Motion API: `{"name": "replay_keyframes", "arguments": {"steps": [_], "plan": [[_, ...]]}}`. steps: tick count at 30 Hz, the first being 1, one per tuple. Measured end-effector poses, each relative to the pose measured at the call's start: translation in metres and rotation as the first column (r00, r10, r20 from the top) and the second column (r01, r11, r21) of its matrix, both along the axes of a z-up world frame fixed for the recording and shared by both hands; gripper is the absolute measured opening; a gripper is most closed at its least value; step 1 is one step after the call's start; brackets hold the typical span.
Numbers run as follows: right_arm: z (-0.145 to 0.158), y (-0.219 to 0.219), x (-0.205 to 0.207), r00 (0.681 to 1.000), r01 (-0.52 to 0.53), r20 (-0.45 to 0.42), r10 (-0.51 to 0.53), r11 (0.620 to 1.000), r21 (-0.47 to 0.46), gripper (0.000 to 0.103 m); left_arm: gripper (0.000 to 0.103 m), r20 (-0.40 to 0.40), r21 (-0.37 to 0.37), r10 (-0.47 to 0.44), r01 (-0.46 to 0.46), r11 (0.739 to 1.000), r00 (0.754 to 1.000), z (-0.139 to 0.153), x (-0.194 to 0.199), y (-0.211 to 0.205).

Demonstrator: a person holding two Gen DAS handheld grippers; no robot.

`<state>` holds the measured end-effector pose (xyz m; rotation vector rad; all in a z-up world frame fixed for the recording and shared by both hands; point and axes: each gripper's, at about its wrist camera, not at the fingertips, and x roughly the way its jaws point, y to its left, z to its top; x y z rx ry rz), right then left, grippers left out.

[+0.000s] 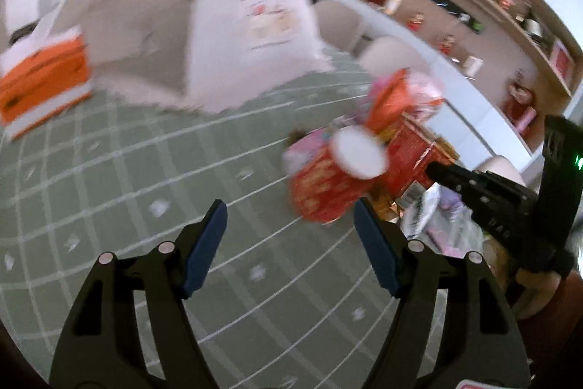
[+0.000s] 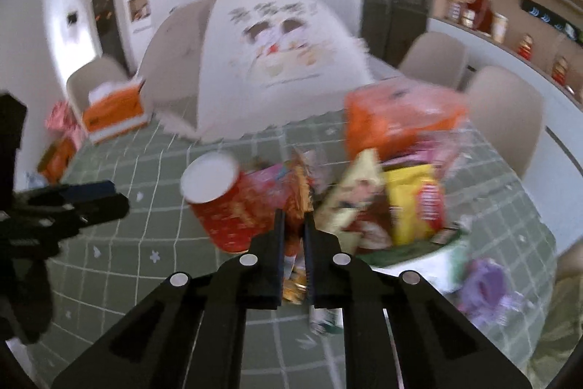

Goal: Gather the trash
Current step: 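Reach the left tool to the red paper cup and grasp it while the right tool grasps a red wrapper, then carry the red cup and red wrapper to the yellow-bagged bin and release both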

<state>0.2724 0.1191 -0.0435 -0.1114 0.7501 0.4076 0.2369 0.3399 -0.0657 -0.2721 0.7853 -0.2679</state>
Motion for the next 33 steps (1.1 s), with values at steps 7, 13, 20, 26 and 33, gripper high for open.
{"name": "replay_keyframes", "arguments": {"steps": [7, 13, 20, 26, 33], "plan": [[0.029, -0.058, -0.02, 0.995, 0.098, 0.008, -0.098, 0.995, 0.019, 0.011, 0.068, 0.021, 0.083, -0.054, 0.052, 0.995, 0.998, 0.003, 0.03, -0.052], [0.031, -0.088, -0.038, 0.988, 0.156, 0.003, -0.156, 0.988, 0.01, 0.011, 0.068, -0.002, 0.108, -0.028, 0.028, 0.994, 1.0, -0.002, 0.05, -0.069], [0.031, -0.11, -0.041, 0.987, 0.159, -0.006, -0.159, 0.987, 0.004, 0.011, 0.056, -0.038, 0.144, 0.047, -0.041, 0.989, 0.998, -0.006, 0.061, -0.078], [0.034, -0.148, -0.047, 0.991, 0.131, -0.002, -0.132, 0.99, 0.043, 0.011, 0.052, -0.037, 0.195, 0.117, -0.108, 0.975, 0.992, 0.0, 0.05, -0.093], [0.059, -0.21, -0.046, 0.993, 0.096, 0.05, -0.103, 0.989, 0.112, 0.011, 0.052, 0.084, 0.179, 0.16, -0.173, 0.968, 0.983, 0.066, 0.024, -0.141]]}}
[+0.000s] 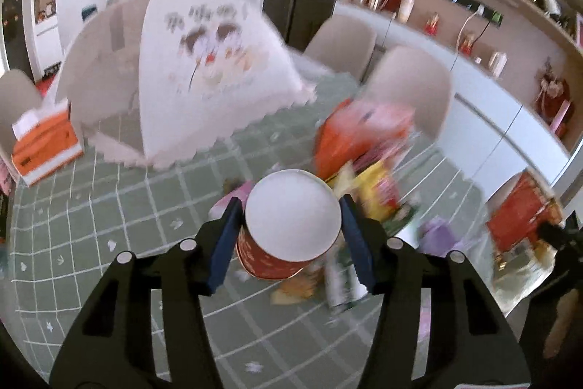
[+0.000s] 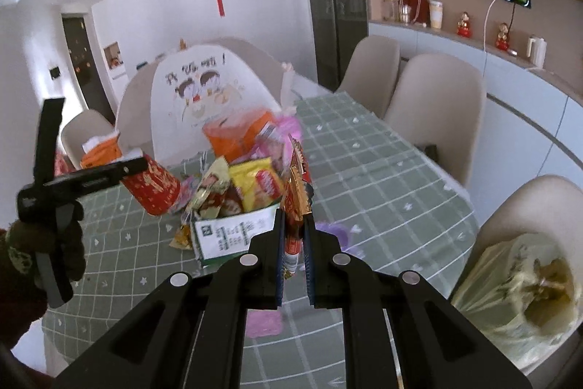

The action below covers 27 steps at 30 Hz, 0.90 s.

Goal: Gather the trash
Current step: 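Carry the red cup and red wrapper to the yellow-bagged bin and release both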

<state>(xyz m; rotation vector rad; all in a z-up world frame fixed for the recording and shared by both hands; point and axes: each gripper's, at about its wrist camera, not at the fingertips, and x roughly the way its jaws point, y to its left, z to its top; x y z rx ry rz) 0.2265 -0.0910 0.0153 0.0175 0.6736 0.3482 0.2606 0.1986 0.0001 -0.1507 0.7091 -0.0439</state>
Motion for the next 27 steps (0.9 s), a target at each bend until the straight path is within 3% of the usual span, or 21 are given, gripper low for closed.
{"name": "replay_keyframes", "arguments": {"steps": [8, 15, 21, 27], "plan": [[0.035, -0.076, -0.01, 0.994, 0.032, 0.104, -0.035, 0.999, 0.031, 0.011, 0.052, 0.14, -0.018, -0.102, 0.105, 0.994, 0.985, 0.071, -0.006, -0.097], [0.063, -0.178, -0.032, 0.969, 0.15, 0.2, -0.147, 0.989, 0.003, 0.011, 0.052, 0.216, -0.055, -0.252, 0.27, 0.961, 0.943, 0.099, -0.001, -0.211], [0.065, -0.272, -0.05, 0.943, 0.262, 0.215, -0.252, 0.965, -0.014, 0.011, 0.052, 0.227, -0.092, -0.402, 0.43, 0.898, 0.887, 0.094, 0.009, -0.322], [0.047, -0.348, -0.064, 0.915, 0.377, 0.152, -0.374, 0.926, 0.015, 0.011, 0.052, 0.156, -0.145, -0.553, 0.573, 0.807, 0.819, 0.063, 0.022, -0.419]]}}
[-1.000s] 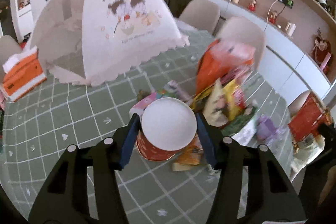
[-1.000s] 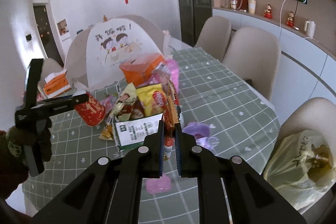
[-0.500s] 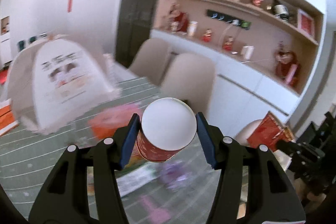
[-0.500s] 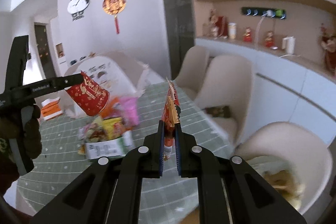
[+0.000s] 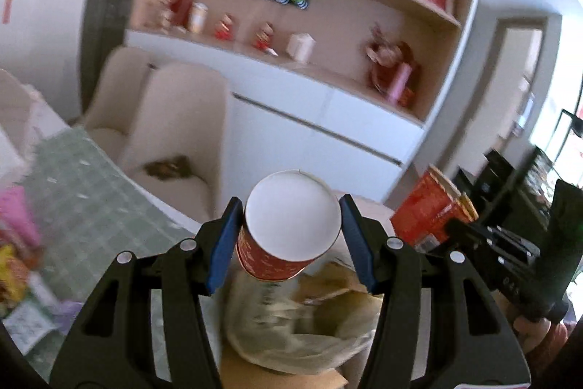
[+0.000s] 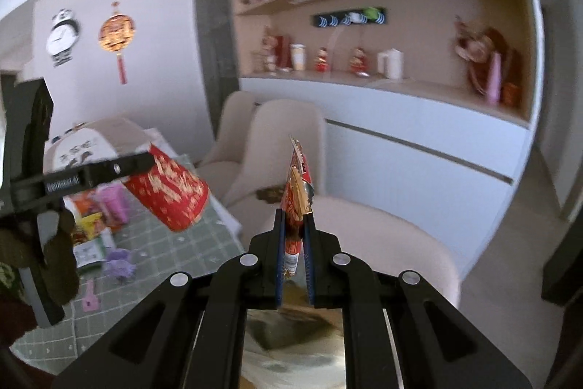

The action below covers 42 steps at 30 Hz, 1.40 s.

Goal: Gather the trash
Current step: 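Carry the red cup and red wrapper to the yellow-bagged bin and release both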

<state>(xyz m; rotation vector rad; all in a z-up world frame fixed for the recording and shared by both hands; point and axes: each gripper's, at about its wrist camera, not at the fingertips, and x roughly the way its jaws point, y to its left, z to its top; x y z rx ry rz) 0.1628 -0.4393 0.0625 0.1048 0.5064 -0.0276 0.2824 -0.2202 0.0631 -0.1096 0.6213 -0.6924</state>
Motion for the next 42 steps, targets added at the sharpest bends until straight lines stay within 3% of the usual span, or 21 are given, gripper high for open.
{"name": "replay_keyframes", "arguments": {"steps": [6, 10, 14, 17, 20, 22, 24, 30, 36, 39, 42], "plan": [[-0.028, -0.036, -0.004, 0.996, 0.06, -0.066, -0.059, 0.998, 0.013, 0.011, 0.052, -0.139, 0.042, -0.103, 0.11, 0.993, 0.985, -0.057, 0.017, -0.066], [-0.046, -0.052, -0.004, 0.993, 0.066, -0.098, -0.063, 0.997, 0.031, 0.011, 0.052, -0.277, 0.12, -0.116, 0.154, 0.981, 0.954, -0.112, 0.026, -0.101], [-0.061, -0.063, -0.001, 0.991, 0.069, -0.119, -0.063, 0.997, 0.046, 0.011, 0.052, -0.33, 0.234, -0.098, 0.182, 0.955, 0.939, -0.154, 0.022, -0.124], [-0.069, -0.069, 0.004, 0.989, 0.07, -0.133, -0.061, 0.995, 0.064, 0.011, 0.052, -0.307, 0.31, -0.082, 0.181, 0.933, 0.948, -0.168, 0.018, -0.138], [-0.076, -0.074, 0.009, 0.988, 0.072, -0.141, -0.06, 0.994, 0.081, 0.011, 0.052, -0.306, 0.321, -0.092, 0.194, 0.927, 0.947, -0.173, 0.02, -0.149], [-0.079, -0.076, 0.011, 0.988, 0.073, -0.144, -0.059, 0.993, 0.093, 0.011, 0.055, -0.339, 0.266, -0.121, 0.219, 0.939, 0.933, -0.171, 0.023, -0.148], [-0.081, -0.073, 0.011, 0.988, 0.071, -0.142, -0.057, 0.993, 0.098, 0.011, 0.064, -0.358, 0.206, -0.14, 0.225, 0.952, 0.923, -0.166, 0.026, -0.144], [-0.085, -0.065, 0.023, 0.991, 0.034, -0.135, -0.017, 0.991, 0.129, 0.011, 0.077, -0.352, 0.127, -0.107, 0.161, 0.979, 0.93, -0.137, 0.018, -0.106], [-0.103, -0.029, 0.051, 0.984, -0.058, -0.155, 0.088, 0.98, 0.188, 0.011, 0.084, -0.32, 0.087, 0.015, 0.014, 0.996, 0.947, -0.108, 0.005, -0.035], [-0.138, -0.011, 0.071, 0.963, -0.072, -0.237, 0.125, 0.972, 0.222, 0.011, 0.086, -0.285, 0.119, 0.089, -0.056, 0.991, 0.954, -0.098, -0.002, -0.001], [-0.168, 0.001, 0.085, 0.936, -0.048, -0.334, 0.109, 0.982, 0.185, 0.011, 0.087, -0.251, 0.136, 0.174, -0.143, 0.98, 0.952, -0.092, -0.012, 0.035]]}}
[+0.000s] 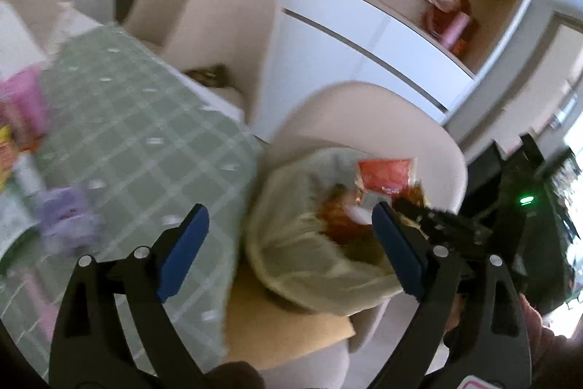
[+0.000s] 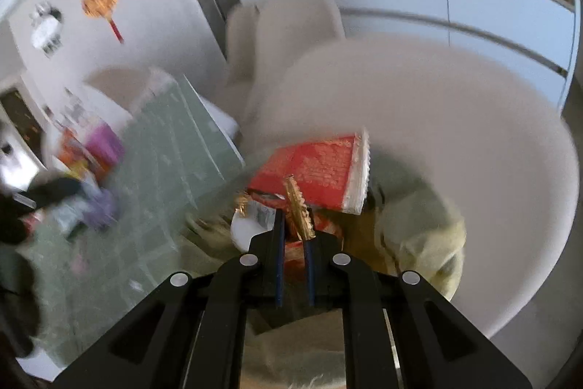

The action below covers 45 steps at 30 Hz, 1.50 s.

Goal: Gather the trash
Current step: 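Carry the red cup and red wrapper to the yellow-bagged bin and release both, then return the left tool to the table and grasp the pink wrapper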

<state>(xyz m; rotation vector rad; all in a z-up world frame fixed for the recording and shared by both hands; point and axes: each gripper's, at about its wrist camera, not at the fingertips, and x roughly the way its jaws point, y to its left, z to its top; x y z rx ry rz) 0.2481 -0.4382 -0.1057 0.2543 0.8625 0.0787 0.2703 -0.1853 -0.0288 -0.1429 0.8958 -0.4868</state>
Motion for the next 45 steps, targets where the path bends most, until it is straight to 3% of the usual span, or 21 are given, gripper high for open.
{"name": "replay_keyframes", "arguments": {"steps": [12, 16, 20, 23, 29, 33, 37, 41, 45], "plan": [[-0.034, 0.021, 0.02, 0.984, 0.029, -0.176, -0.031, 0.999, -0.013, 0.011, 0.087, -0.07, 0.008, 0.178, -0.178, 0.984, 0.981, -0.013, -0.028, 0.11], [-0.023, 0.032, 0.01, 0.988, 0.059, -0.139, -0.062, 0.998, -0.025, 0.013, 0.087, -0.047, 0.008, 0.183, -0.182, 0.983, 0.982, -0.01, -0.035, 0.128], [-0.009, 0.04, -0.011, 0.99, 0.108, -0.084, -0.112, 0.993, -0.057, 0.028, 0.087, 0.012, 0.024, 0.186, -0.187, 0.982, 0.982, 0.0, -0.037, 0.149], [0.003, 0.046, -0.026, 0.985, 0.159, -0.053, -0.164, 0.983, -0.089, 0.029, 0.087, 0.03, 0.012, 0.196, -0.196, 0.98, 0.98, 0.005, -0.036, 0.168], [0.033, 0.064, -0.055, 0.976, 0.217, 0.036, -0.215, 0.974, -0.067, 0.029, 0.088, 0.059, 0.015, 0.267, -0.268, 0.963, 0.962, 0.0, -0.035, 0.222], [0.052, 0.09, -0.062, 0.978, 0.195, 0.089, -0.189, 0.978, -0.073, 0.029, 0.091, 0.091, 0.039, 0.36, -0.365, 0.93, 0.928, -0.01, -0.036, 0.269], [0.067, 0.125, -0.063, 0.978, 0.156, 0.146, -0.147, 0.986, -0.052, 0.03, 0.092, 0.054, 0.076, 0.395, -0.398, 0.914, 0.917, -0.029, -0.038, 0.312], [0.071, 0.161, -0.062, 0.975, 0.102, 0.199, -0.098, 0.995, -0.009, 0.046, 0.092, 0.029, 0.078, 0.409, -0.41, 0.909, 0.912, -0.043, -0.037, 0.349], [0.069, 0.201, -0.053, 0.988, 0.033, 0.151, -0.029, 0.999, -0.025, 0.046, 0.089, 0.017, 0.065, 0.381, -0.381, 0.922, 0.924, -0.049, -0.03, 0.378]]}}
